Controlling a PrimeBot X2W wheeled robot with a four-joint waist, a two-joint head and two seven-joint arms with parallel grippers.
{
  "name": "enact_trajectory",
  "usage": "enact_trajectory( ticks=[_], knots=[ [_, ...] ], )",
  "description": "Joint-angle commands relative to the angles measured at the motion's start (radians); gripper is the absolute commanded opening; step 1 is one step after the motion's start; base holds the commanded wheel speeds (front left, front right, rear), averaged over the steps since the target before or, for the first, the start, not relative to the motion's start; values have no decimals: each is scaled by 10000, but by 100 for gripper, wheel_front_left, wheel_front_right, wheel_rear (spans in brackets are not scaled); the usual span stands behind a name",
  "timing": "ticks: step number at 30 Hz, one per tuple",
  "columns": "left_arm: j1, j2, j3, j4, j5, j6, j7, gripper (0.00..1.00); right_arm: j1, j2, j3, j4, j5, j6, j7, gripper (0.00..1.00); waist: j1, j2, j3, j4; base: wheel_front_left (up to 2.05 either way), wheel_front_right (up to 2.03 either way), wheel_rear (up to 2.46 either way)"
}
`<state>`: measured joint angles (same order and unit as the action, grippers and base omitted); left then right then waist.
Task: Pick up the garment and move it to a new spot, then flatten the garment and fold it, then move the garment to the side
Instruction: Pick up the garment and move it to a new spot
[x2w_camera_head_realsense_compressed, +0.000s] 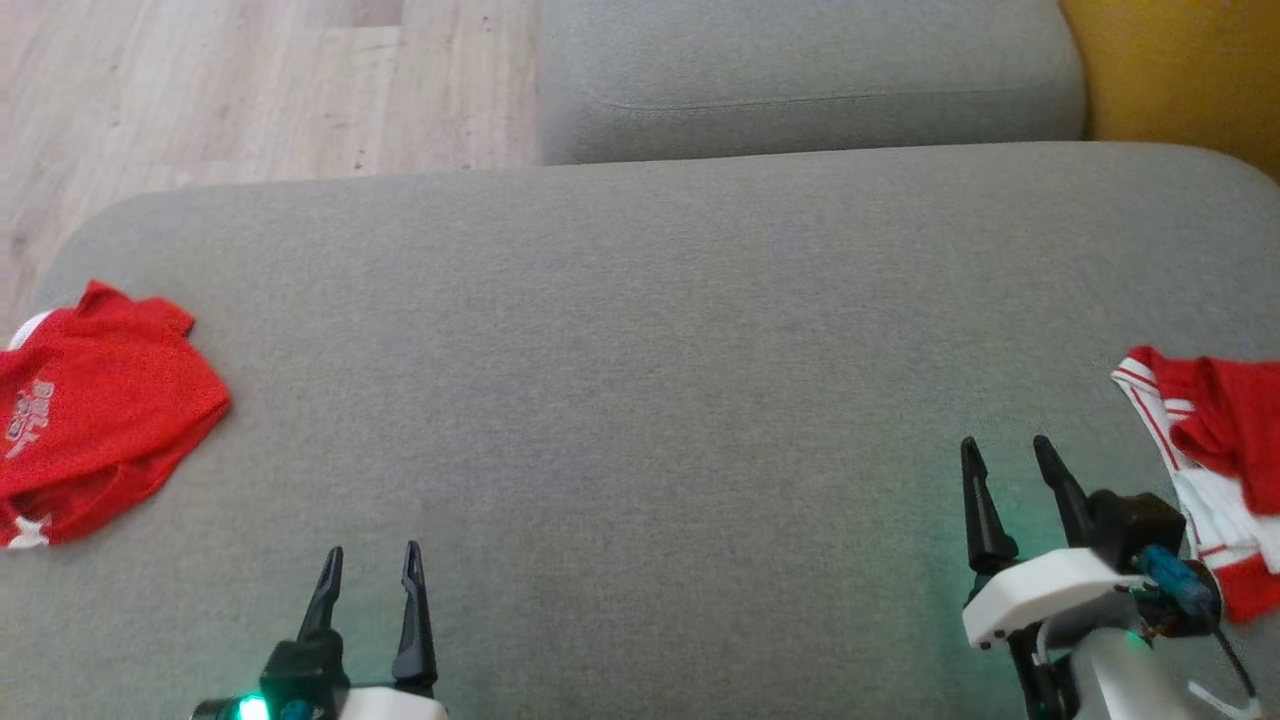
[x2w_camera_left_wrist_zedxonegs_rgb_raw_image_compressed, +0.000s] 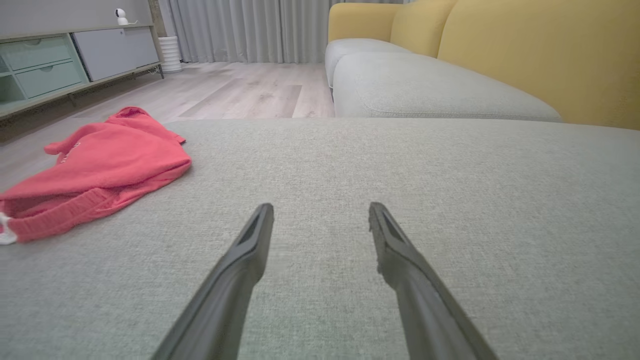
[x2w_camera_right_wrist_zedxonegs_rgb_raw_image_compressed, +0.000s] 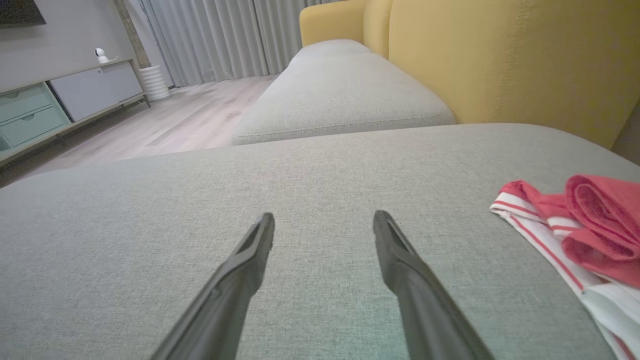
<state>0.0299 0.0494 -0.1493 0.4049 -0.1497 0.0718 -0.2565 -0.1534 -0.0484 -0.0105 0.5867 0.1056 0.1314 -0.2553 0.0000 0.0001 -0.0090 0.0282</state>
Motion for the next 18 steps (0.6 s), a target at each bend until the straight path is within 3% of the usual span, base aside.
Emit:
enact_trajectory(
  ticks=[1,18],
  knots=[
    [-223,8,402,-330,-63,71,-53,100,-236,-19,277,-356,97,-7,-65,100,0,-1,8,205,0,0,0],
    [407,8,1121,-303,141,-56,-53,100,-8,-19,1669,-464,1086,-7,-65,100,0,-1,-21,3790,0,0,0]
  ],
)
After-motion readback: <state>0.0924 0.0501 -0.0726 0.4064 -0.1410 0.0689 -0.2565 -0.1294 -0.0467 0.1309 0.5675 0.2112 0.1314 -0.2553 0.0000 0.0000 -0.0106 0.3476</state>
